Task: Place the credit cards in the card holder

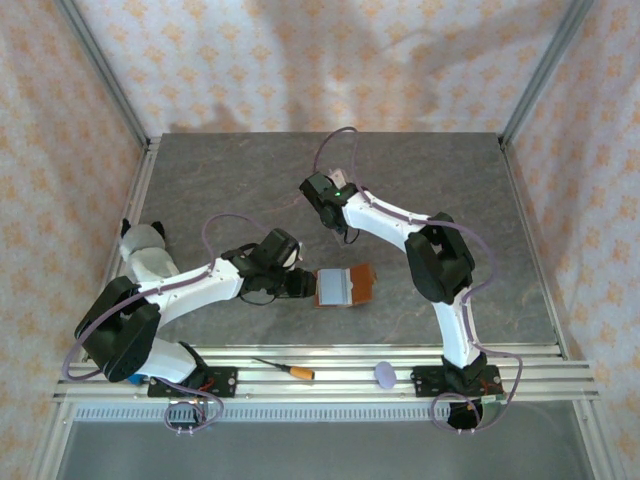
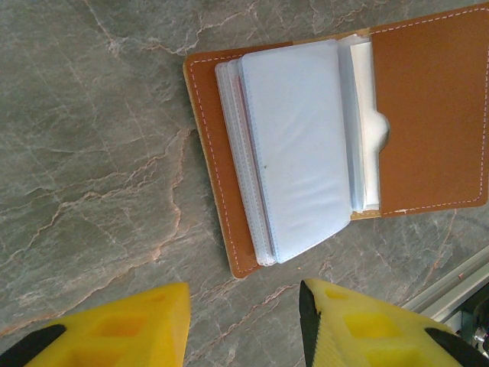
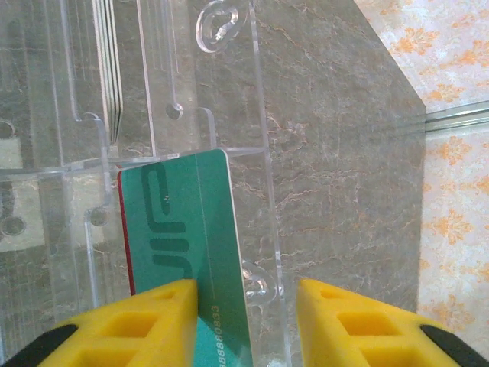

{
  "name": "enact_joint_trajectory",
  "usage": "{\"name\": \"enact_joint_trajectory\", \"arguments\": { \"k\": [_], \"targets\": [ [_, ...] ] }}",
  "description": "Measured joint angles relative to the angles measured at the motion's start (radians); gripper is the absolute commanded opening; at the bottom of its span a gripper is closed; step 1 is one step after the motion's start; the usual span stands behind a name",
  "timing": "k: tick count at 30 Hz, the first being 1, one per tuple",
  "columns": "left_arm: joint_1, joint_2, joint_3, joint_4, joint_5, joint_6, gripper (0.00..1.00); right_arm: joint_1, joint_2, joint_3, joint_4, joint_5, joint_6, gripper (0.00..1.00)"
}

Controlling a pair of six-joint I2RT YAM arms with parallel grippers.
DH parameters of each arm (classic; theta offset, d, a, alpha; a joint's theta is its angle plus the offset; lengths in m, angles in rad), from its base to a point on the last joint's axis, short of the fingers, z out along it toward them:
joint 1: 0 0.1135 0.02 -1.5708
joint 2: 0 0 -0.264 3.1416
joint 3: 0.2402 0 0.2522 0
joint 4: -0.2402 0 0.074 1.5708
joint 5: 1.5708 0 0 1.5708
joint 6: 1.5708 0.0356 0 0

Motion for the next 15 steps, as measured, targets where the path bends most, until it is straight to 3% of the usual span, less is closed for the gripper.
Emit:
{"name": "enact_joint_trajectory", "arguments": {
  "k": [15],
  "targets": [
    [0.000,0.000,0.000,0.000,0.000,0.000,0.43,0.000,0.000,0.000,-0.002,-0.009,-0.005,0.18]
  ]
}}
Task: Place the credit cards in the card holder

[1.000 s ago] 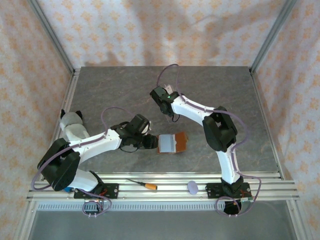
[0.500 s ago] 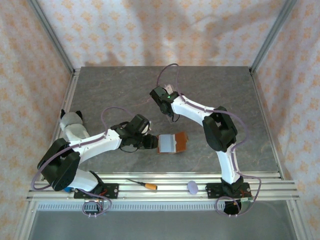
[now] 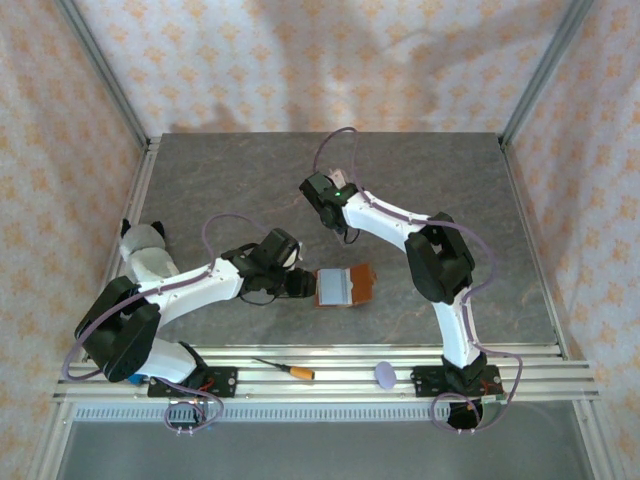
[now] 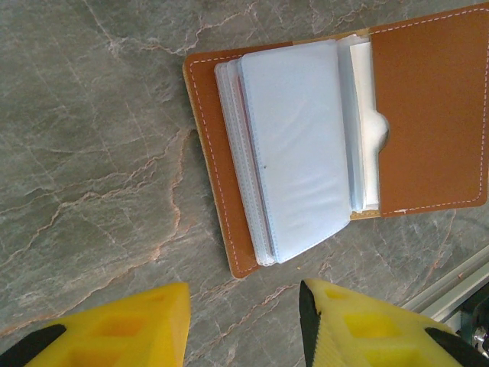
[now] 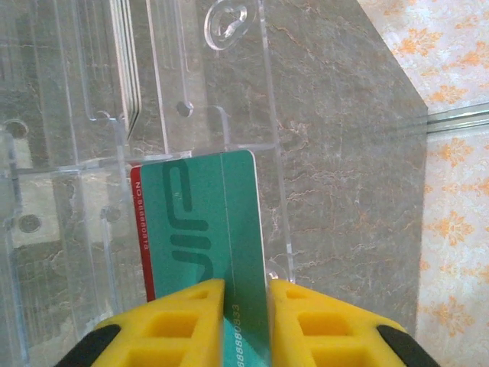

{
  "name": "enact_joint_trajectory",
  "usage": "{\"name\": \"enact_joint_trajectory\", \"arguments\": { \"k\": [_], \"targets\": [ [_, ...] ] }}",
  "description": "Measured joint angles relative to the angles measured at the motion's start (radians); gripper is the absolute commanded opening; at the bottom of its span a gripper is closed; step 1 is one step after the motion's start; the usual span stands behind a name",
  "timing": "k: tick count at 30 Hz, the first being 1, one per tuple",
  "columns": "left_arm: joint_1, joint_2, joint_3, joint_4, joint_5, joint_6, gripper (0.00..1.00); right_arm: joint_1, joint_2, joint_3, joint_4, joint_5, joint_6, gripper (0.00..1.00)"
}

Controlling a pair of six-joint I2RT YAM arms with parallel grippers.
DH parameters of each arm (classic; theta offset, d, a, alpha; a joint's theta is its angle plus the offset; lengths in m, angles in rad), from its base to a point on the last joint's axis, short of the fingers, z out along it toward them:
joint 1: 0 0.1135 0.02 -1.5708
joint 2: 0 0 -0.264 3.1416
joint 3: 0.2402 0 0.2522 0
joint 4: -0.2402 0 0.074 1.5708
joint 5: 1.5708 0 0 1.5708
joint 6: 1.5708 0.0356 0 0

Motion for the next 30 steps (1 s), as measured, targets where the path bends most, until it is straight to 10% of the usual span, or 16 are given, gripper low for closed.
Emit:
{"name": "enact_joint_trajectory", "arguments": {
  "k": [24,30],
  "targets": [
    [0.000,0.000,-0.026,0.008,0.000,0.000,0.43,0.003,-0.014,0.019,-0.026,-0.106,0.034,0.06],
    [0.000,0.000,-0.026,0.008,0.000,0.000,0.43,0.003,-0.016,0.023,-0.035,-0.109,0.036,0.18]
  ]
}}
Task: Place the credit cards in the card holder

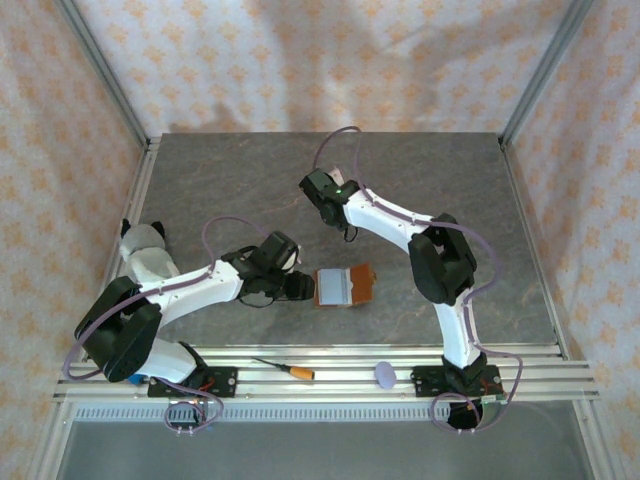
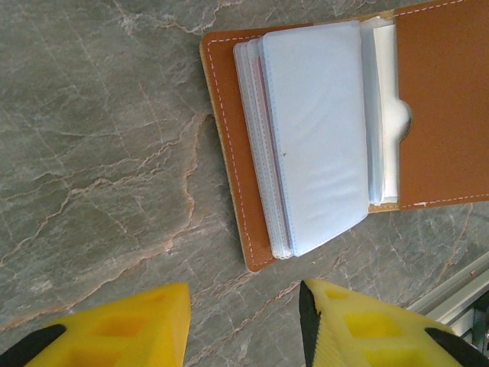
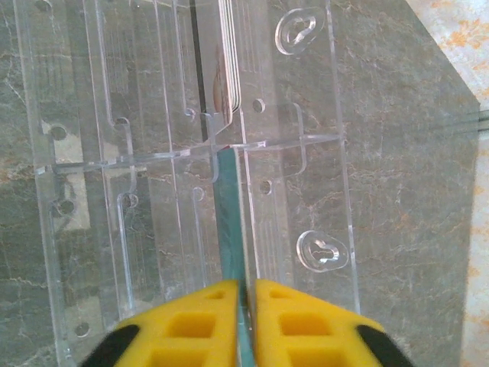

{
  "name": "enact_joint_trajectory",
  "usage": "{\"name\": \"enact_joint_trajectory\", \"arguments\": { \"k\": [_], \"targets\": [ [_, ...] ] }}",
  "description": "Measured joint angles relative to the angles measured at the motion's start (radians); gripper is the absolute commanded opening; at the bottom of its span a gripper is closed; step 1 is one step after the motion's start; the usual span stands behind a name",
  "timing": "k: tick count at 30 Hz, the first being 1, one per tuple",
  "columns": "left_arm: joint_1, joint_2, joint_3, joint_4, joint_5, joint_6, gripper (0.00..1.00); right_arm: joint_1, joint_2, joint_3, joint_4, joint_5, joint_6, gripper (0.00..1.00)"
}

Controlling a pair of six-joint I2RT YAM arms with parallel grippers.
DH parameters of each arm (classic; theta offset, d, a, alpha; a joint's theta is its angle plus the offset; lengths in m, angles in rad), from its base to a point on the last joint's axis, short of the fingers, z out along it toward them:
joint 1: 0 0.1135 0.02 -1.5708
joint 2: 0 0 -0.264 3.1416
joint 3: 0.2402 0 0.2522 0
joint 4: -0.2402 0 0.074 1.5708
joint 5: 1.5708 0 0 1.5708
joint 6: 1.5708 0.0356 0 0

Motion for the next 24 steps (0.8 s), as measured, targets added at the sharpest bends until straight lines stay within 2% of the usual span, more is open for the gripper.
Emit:
{"name": "enact_joint_trajectory", "arguments": {
  "k": [8,13,24],
  "targets": [
    [0.000,0.000,0.000,0.000,0.000,0.000,0.43,0.000,0.000,0.000,-0.005,0.076,-0.014,0.28],
    [0.000,0.001,0.000,0.000,0.000,0.000,0.43,0.000,0.002,0.000,-0.007,0.111,-0.021,0.38],
    [0.000,0.016,0.000,0.003,0.001,0.000,0.43,-0.011,0.063,0.010,-0.011,0.122,-0.021,0.45]
  ]
}}
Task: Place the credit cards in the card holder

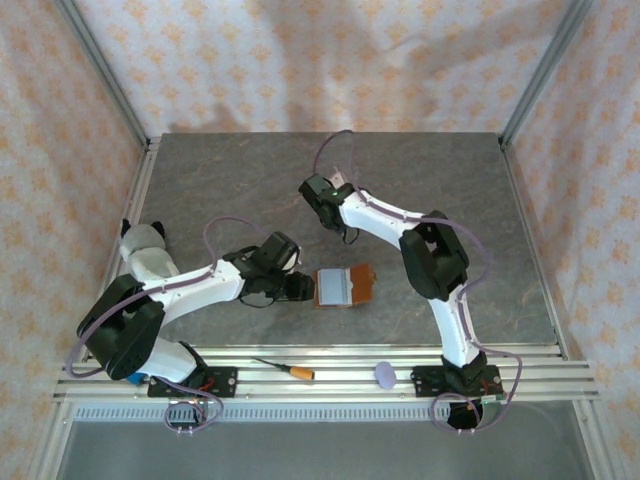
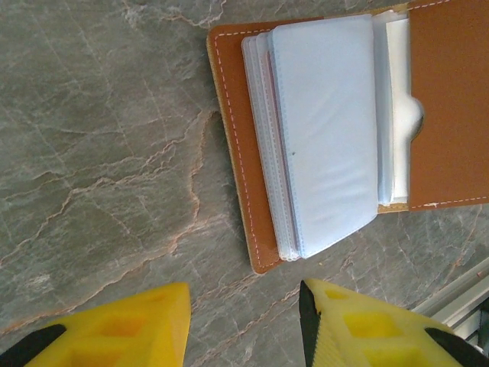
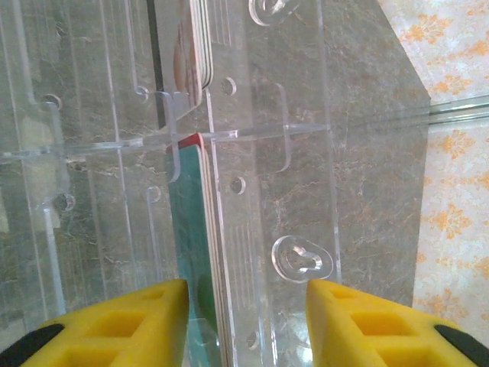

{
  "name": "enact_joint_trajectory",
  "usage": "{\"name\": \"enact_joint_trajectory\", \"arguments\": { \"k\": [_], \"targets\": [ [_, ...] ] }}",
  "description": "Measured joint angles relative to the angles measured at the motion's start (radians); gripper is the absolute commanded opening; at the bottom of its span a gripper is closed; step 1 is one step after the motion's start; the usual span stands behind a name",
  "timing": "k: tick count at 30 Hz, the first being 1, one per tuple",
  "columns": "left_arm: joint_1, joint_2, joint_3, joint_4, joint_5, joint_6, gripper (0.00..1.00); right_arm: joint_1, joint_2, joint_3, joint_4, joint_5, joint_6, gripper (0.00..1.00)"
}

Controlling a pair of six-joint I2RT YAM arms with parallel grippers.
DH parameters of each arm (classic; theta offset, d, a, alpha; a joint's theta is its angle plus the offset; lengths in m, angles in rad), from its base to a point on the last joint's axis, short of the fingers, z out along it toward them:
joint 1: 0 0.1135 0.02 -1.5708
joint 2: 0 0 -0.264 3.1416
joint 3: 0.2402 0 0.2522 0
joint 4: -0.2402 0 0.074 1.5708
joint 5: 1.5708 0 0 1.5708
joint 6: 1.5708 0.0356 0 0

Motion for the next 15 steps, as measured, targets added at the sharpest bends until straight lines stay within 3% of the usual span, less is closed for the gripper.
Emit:
{"name": "enact_joint_trajectory", "arguments": {
  "k": [15],
  "targets": [
    [0.000,0.000,0.000,0.002,0.000,0.000,0.43,-0.017,0.000,0.003,-0.003,0.040,0.000,0.43]
  ]
}}
